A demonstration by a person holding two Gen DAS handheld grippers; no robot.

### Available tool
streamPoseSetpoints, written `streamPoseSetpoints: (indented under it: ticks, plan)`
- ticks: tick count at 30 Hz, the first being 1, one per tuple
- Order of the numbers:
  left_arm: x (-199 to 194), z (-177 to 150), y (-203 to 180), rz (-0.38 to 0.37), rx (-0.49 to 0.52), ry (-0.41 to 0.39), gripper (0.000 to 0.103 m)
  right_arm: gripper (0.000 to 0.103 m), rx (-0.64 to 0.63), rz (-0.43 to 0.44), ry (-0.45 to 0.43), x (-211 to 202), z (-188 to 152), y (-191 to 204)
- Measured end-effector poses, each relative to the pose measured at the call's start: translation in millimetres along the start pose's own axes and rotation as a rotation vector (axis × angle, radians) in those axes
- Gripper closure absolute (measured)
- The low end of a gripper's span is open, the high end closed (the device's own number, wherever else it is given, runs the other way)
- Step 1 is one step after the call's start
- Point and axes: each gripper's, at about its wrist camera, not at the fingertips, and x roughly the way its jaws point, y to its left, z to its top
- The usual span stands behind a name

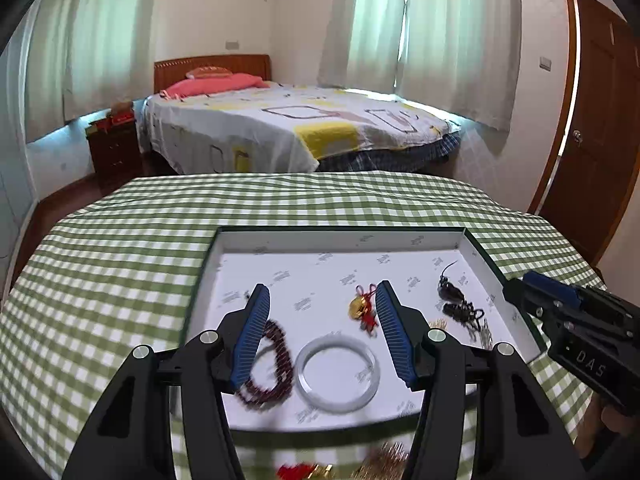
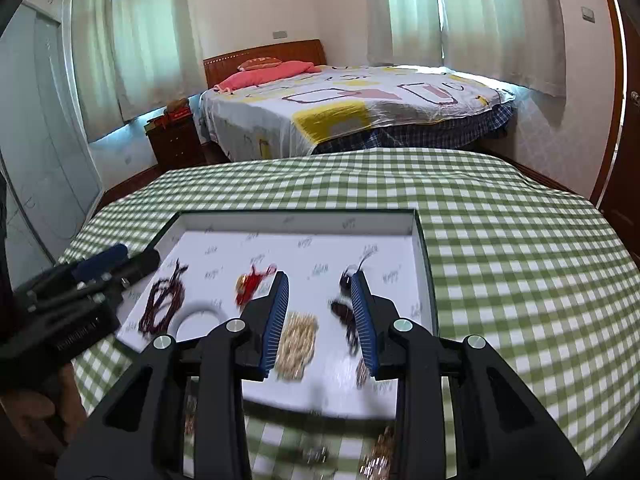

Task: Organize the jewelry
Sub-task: 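Move the left tool to the red rose brooch while the right tool moves to the pearl ring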

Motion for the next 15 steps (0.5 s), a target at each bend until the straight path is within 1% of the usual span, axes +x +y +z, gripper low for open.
streamPoseSetpoints:
  ticks: [4, 10, 15]
  plan:
    - [-13.5, -15.4, 6.4, 0.028, 0.011, -0.006, 0.048, 0.071, -0.006, -0.001, 0.005, -10.6, -21.8, 4.7]
    - [-24.9, -42.8, 17.4, 0.049, -0.015, 0.031, 0.048, 0.071, -0.001, 0.008, 0.047, -17.6, -57.5, 5.0]
    - [-29.6, -58.5, 21.3, 0.063, -0.024, 0.054, 0.048, 0.071, -0.003, 0.012, 0.079, -15.8, -74.9, 5.3]
